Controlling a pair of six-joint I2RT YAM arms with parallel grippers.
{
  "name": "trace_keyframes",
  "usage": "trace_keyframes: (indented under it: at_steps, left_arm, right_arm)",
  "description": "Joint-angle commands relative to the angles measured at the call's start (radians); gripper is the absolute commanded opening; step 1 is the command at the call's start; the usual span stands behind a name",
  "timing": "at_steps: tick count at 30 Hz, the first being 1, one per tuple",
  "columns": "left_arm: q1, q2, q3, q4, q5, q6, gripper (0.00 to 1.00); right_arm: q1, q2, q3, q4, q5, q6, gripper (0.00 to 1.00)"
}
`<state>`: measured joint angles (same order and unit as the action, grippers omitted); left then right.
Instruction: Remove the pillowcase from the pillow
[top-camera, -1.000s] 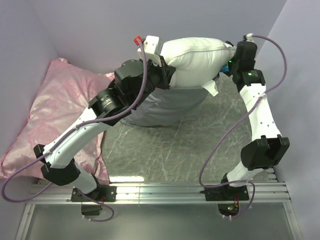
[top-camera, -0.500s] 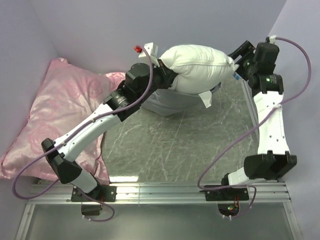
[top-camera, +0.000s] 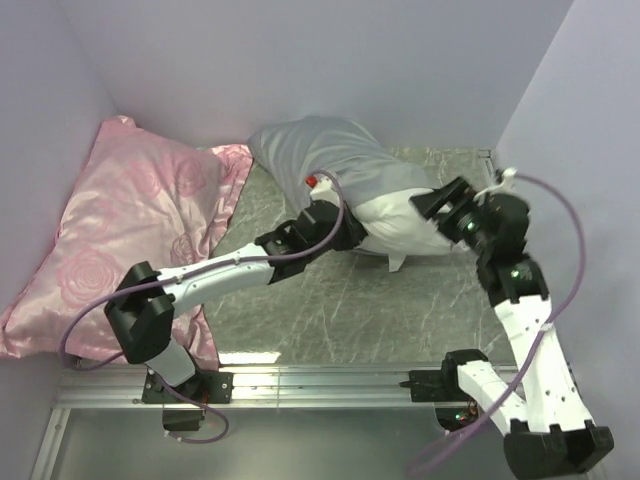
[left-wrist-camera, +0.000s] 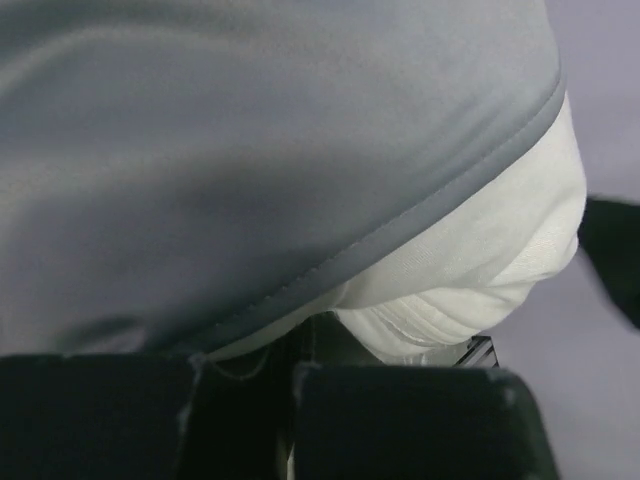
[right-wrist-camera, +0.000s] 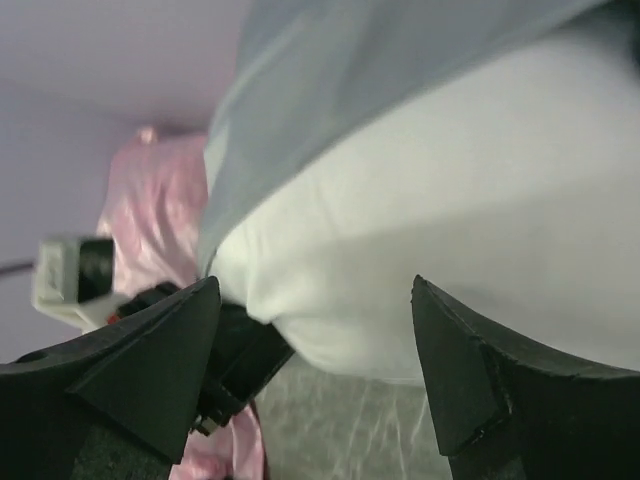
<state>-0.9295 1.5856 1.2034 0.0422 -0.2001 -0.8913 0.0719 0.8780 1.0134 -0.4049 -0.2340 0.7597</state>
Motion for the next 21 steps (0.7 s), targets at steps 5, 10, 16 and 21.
trace_keyframes:
  at_steps: [5, 10, 16, 21]
  left_arm:
    - [-0.083, 0.108, -0.018, 0.122, -0.168, -0.037, 0.00]
    - [-0.137, 0.149, -0.024, 0.166, -0.159, 0.005, 0.00]
    - [-0.164, 0.178, 0.005, 0.171, -0.162, 0.046, 0.00]
    - [-0.177, 0.177, 0.021, 0.165, -0.160, 0.069, 0.00]
  right_arm:
    - [0.137, -0.197, -0.342, 0.179, 0.041, 0.203, 0.89]
    - [0.140, -0.419, -0.527, 0.183, 0.087, 0.343, 0.96]
    - [0.140, -0.557, -0.591, 0.048, 0.151, 0.369, 0.99]
    - [0.140, -0.579, -0.674, 0.087, 0.125, 0.429, 1.00]
